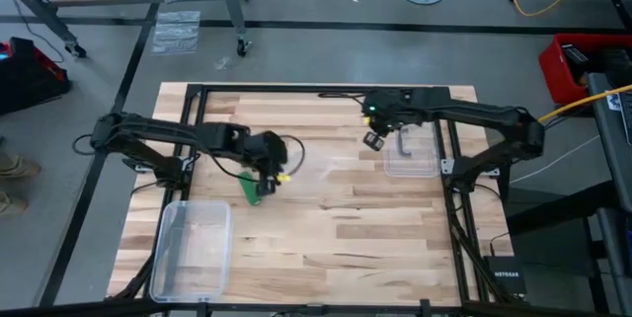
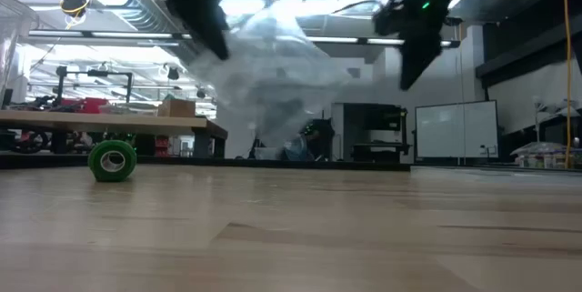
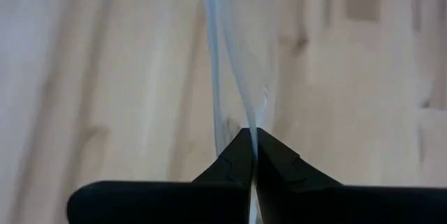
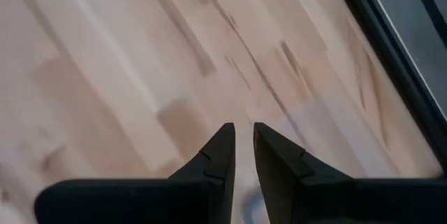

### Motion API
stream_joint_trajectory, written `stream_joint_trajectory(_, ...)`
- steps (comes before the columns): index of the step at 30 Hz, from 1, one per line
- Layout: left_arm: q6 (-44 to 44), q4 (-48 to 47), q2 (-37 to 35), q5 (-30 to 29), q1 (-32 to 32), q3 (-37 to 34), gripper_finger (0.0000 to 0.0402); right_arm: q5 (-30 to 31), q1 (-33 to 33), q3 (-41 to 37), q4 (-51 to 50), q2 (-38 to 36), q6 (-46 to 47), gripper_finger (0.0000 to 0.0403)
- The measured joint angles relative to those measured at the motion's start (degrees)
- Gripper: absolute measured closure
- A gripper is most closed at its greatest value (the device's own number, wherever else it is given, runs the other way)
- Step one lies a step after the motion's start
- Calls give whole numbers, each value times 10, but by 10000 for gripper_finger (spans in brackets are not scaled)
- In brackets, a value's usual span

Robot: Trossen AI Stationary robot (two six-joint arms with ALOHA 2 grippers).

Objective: Roll bandage
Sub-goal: Open the zip bag

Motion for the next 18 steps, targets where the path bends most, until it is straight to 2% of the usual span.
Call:
stream_joint_trajectory(5, -39, -114, -83, -43, 26, 0, 401, 6, 0, -5, -81, -89, 35, 345)
stream_joint_trajectory(9, -79, -142, -169, -56, 35, -35, 401, 5, 0, -63, -88, -198, 88, 345)
stream_joint_trajectory(14, -125, -82, -266, -57, 22, -115, 401, -28, 19, -188, -41, -356, 198, 345)
stream_joint_trajectory(18, -117, 47, -313, -52, 6, -203, 401, -93, 53, -307, 87, -466, 266, 345)
